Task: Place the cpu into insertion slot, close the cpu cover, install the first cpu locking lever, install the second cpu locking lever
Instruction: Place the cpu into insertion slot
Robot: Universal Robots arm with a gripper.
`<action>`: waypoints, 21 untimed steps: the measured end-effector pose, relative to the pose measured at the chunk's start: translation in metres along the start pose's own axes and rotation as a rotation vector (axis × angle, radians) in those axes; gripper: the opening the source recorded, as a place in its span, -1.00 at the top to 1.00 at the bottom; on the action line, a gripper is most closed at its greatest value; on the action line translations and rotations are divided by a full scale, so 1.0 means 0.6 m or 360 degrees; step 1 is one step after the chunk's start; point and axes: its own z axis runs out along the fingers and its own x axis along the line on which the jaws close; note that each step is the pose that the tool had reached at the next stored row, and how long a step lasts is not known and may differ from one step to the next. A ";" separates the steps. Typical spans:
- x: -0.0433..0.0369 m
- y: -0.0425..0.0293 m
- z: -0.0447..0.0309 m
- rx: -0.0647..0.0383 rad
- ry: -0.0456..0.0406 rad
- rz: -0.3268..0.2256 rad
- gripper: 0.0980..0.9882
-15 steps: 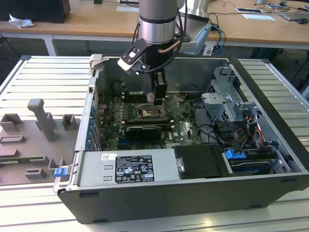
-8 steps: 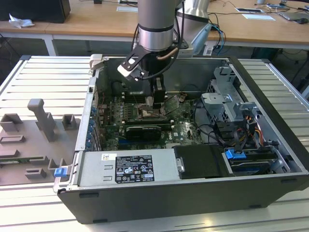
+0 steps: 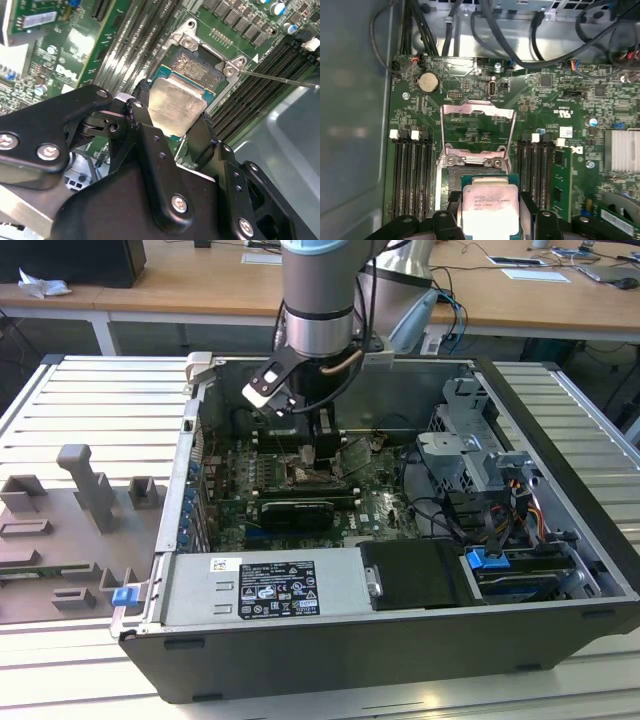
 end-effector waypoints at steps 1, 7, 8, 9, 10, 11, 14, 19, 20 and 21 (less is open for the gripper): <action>0.002 0.000 0.001 0.0000 0.0000 0.0000 0.00; 0.013 -0.003 0.017 0.0002 -0.0003 0.0025 0.00; 0.013 -0.004 0.019 0.0002 -0.0003 0.0027 0.00; 0.013 -0.005 0.020 0.0002 -0.0003 0.0027 0.00; 0.014 -0.008 0.024 0.0002 -0.0003 0.0027 0.00; 0.014 -0.009 0.028 0.0002 -0.0003 0.0027 0.00; 0.019 -0.011 0.038 0.0002 -0.0003 0.0028 0.00; 0.024 -0.012 0.047 0.0002 -0.0004 0.0047 0.00; 0.024 -0.012 0.048 0.0002 -0.0004 0.0049 0.00; 0.024 -0.012 0.050 0.0002 -0.0005 0.0052 0.00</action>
